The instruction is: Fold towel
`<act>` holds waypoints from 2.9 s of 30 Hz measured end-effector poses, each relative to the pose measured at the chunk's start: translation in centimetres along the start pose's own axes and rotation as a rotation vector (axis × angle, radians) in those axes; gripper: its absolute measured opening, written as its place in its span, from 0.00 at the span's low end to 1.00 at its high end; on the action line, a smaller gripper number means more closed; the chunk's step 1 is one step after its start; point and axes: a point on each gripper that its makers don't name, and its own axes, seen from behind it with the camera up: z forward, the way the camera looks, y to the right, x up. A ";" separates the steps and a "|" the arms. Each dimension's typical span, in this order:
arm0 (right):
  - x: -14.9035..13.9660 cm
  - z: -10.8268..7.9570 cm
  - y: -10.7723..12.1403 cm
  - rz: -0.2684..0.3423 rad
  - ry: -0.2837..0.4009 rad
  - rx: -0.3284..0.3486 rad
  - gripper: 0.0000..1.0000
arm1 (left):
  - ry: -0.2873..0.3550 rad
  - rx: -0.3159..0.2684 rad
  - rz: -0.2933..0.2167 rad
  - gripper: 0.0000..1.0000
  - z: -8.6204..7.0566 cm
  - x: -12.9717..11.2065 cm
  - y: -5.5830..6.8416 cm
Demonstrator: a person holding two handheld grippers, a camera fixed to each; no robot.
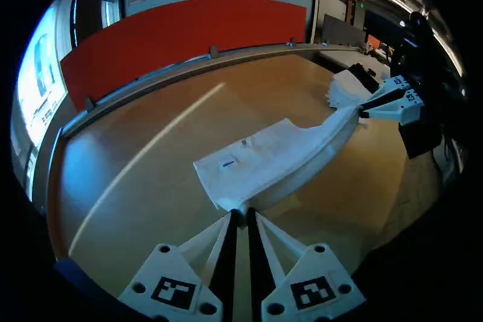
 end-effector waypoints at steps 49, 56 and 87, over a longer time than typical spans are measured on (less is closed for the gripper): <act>-1.8 8.6 5.0 0.022 -0.101 -0.036 0.08 | -0.037 0.072 -0.019 0.12 10.1 0.6 -4.3; -2.5 10.1 5.7 0.038 -0.115 -0.043 0.08 | -0.040 0.082 -0.014 0.12 11.6 0.3 -4.8; -4.2 13.1 9.9 0.052 -0.154 -0.149 0.38 | -0.079 0.193 0.030 0.48 15.0 -1.4 -7.9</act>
